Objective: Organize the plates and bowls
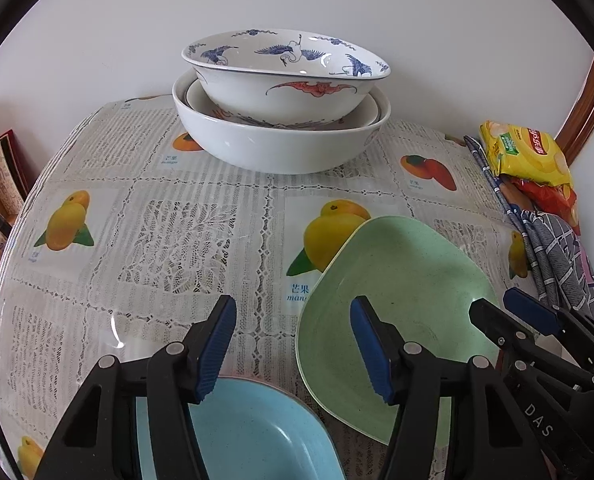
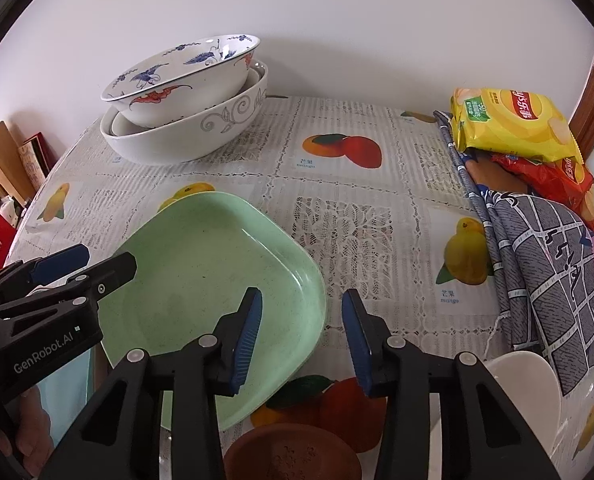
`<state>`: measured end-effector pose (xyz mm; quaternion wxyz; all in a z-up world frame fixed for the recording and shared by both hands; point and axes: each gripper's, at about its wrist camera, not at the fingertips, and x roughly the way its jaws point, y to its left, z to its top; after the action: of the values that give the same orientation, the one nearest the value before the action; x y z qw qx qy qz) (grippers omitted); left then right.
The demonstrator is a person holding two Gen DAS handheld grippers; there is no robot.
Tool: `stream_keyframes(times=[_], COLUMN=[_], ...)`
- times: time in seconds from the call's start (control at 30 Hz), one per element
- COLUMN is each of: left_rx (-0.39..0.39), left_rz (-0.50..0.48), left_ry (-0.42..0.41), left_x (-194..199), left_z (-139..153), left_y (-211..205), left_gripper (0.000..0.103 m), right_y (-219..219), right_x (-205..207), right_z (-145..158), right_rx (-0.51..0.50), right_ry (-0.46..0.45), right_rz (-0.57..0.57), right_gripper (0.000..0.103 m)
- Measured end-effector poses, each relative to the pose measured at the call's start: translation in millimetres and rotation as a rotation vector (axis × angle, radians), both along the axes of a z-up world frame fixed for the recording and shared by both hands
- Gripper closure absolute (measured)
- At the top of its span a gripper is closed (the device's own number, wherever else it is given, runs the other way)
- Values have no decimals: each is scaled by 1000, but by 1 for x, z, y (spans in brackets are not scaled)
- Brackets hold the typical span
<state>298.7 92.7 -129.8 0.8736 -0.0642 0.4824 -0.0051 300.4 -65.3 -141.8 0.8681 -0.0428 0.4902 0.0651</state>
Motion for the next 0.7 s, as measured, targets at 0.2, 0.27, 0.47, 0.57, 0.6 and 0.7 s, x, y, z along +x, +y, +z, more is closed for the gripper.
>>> stream_keyframes(times=[0.2,0.27,0.47,0.57,0.6,0.7], left_rx=[12,11,-7,-10,-9,-7], left_rz=[2,-4,-13,-19,-24,-36], left_ry=[55,44,62,51,50,41], left_x=[9,10,14,14,15,14], left_z=[-9,-8,-15,-14,-14,-14], left_y=[-2,-4,-5,-7,-9,-10], left_gripper=[64,64,75,80,84,86], right_y=[-1,0,3,4,4,2], right_x=[9,11,18,19,19,19], right_z=[-8,-12,-20,-22,-22,-20], right_rx=[-8,-14,-19,-27,-26,-12], right_ry=[21,28,50,42,37,18], right_rz=[-8,-9,-9,-16,-19,-35], right_gripper=[72,74,83,86,88,90])
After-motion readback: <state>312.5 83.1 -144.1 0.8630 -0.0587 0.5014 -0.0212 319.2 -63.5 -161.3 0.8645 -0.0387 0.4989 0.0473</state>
